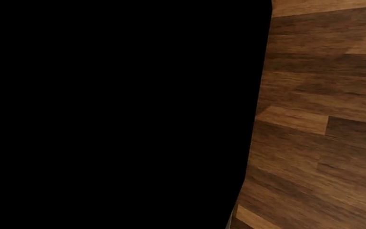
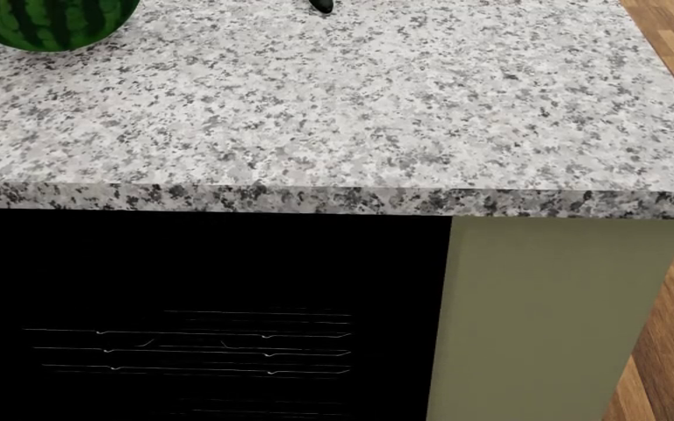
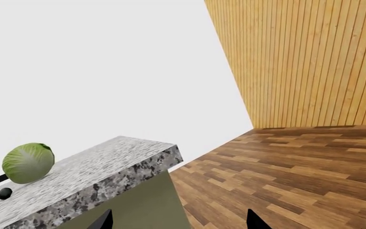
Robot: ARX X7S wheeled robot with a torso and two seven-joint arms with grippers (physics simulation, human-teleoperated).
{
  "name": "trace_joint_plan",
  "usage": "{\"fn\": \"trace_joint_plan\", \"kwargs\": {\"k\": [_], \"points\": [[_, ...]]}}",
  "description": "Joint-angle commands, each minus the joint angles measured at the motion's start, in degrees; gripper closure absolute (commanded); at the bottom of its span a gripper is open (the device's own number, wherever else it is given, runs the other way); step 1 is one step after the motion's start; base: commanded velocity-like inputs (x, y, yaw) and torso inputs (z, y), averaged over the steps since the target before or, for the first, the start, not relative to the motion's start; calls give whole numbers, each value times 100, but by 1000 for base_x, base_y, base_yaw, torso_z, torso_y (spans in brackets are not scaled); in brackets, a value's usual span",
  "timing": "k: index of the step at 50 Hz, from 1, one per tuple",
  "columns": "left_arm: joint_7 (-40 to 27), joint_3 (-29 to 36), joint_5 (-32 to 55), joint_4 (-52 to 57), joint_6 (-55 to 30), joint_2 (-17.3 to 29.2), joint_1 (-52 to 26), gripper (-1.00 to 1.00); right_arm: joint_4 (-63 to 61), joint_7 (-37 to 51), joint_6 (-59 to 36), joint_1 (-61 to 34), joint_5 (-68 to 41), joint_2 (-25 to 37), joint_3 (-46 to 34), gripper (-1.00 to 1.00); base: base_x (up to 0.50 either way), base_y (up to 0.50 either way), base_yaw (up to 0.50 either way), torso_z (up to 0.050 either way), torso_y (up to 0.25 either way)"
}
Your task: Open the dishwasher door
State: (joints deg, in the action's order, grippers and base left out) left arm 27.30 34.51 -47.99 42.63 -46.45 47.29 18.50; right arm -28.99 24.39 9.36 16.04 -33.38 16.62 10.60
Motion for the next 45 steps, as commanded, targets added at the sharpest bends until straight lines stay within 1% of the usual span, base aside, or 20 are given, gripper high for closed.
{"fn": "trace_joint_plan", "kwargs": {"k": [1,9,17,26,35,36,45], "points": [[-543,-136,360,42,20,101,895,100,12,4,20,-5,14,6,-36,-100,0,0,4,0,0],[-959,-101,430,17,170,147,1364,100,56,2,23,-34,32,-5,-92,-100,-1,0,1,0,0],[-1169,-193,694,-53,258,147,1582,100,61,24,17,-80,31,0,-119,-100,0,1,1,0,0],[-1116,-274,970,0,251,129,1650,100,85,36,14,-89,37,15,-138,-100,-1,2,2,0,0],[-995,-318,1186,-45,266,114,1555,100,35,91,-43,-131,32,53,-160,-100,-1,2,2,2,0],[-940,-303,1234,-35,253,122,1585,100,37,90,-42,-135,34,56,-161,-100,0,0,4,0,0],[-1197,-203,1530,-85,395,55,2150,100,67,91,-44,-174,57,46,-230,-100,0,2,1,0,-1]]}}
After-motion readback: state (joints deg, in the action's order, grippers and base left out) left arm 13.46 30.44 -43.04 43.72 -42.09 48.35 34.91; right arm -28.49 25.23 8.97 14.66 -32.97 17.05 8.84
